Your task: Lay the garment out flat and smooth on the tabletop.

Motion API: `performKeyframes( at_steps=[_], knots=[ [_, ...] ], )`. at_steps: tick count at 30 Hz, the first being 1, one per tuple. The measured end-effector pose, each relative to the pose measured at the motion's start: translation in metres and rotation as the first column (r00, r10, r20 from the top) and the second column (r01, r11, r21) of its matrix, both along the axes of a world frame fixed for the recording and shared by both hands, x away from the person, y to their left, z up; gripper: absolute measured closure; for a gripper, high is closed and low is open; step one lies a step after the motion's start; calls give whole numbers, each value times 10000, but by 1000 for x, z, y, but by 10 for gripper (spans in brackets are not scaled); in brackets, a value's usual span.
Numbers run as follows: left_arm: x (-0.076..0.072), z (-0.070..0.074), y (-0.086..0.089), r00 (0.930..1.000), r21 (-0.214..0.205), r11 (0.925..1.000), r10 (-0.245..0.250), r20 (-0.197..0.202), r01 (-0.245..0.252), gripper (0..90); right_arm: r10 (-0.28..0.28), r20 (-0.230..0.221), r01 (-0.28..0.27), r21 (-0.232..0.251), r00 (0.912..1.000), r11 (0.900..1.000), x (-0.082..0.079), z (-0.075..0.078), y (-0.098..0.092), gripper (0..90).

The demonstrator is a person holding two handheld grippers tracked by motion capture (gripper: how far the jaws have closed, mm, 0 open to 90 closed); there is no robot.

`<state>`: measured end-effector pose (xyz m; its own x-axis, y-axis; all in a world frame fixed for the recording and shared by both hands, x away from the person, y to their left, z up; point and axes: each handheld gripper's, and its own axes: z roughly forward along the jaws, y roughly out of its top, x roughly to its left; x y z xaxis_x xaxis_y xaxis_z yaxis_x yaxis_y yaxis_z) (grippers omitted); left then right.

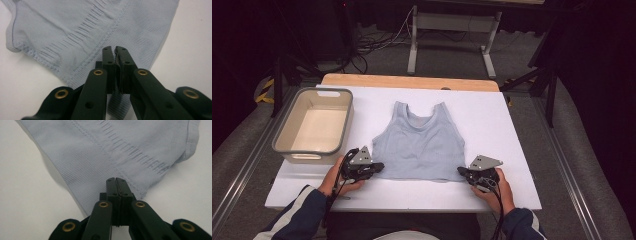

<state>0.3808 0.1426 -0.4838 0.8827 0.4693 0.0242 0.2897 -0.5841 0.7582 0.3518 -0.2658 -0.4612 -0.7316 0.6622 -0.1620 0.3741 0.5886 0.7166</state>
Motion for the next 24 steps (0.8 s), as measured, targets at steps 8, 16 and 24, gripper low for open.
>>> performKeyframes(
  at_steps=[8, 16, 24],
  knots=[
    [-2, 2, -1, 9983, 37, 9996, 285, 508, -287, 790, 84, 82, -84, -79, 9999, 9999, 0, 1, 1, 899],
    [6, 12, 3, 9913, -753, 9950, 742, 1089, -662, 743, -338, 786, 281, 722, 9963, 9970, 4, 12, -1, 882],
    [10, 13, 0, 9832, -841, 9931, 936, 1565, -811, 653, -355, 1458, 174, 1238, 9887, 9922, 8, 22, 0, 826]
  ],
)
